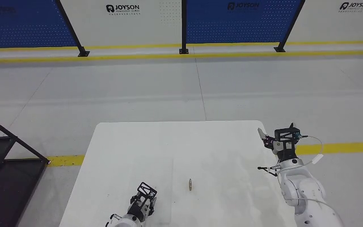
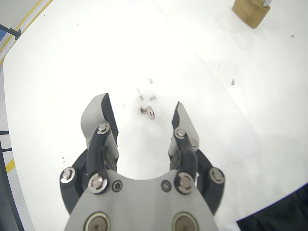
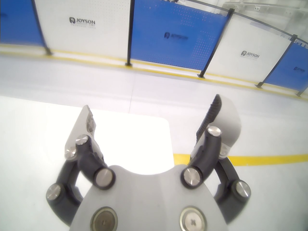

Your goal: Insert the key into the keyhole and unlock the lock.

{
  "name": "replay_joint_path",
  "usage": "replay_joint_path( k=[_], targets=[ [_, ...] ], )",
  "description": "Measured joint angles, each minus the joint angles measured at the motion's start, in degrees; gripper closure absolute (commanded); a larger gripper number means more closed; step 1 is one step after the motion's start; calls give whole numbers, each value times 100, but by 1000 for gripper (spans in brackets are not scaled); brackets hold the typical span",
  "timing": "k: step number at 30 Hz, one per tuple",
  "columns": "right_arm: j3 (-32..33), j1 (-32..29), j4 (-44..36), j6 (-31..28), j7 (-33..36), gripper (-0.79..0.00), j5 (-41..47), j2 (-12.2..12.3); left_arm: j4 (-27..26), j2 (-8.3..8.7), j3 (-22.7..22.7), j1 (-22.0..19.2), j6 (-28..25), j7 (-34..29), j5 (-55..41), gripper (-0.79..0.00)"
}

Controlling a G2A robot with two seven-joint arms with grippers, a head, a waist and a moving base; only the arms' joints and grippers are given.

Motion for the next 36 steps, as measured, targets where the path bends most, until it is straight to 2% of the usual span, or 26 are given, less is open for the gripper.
replay_joint_path(
  k=[10,20,29,31,33,36],
  targets=[
    [0,0,0,0,0,-785,0,0,171,-20,60,-182,19,-79,-69,-283],
    [0,0,0,0,0,-785,0,0,224,-22,91,-204,1,-109,-44,-154],
    [0,0,0,0,0,-785,0,0,180,-15,71,-139,32,-100,-26,-132],
    [0,0,0,0,0,-785,0,0,172,-14,61,-130,35,-95,-32,-114],
    [0,0,0,0,0,-785,0,0,166,-12,52,-128,34,-100,-28,-55],
    [0,0,0,0,0,-785,0,0,154,-11,39,-128,32,-107,-36,-58]
  ],
)
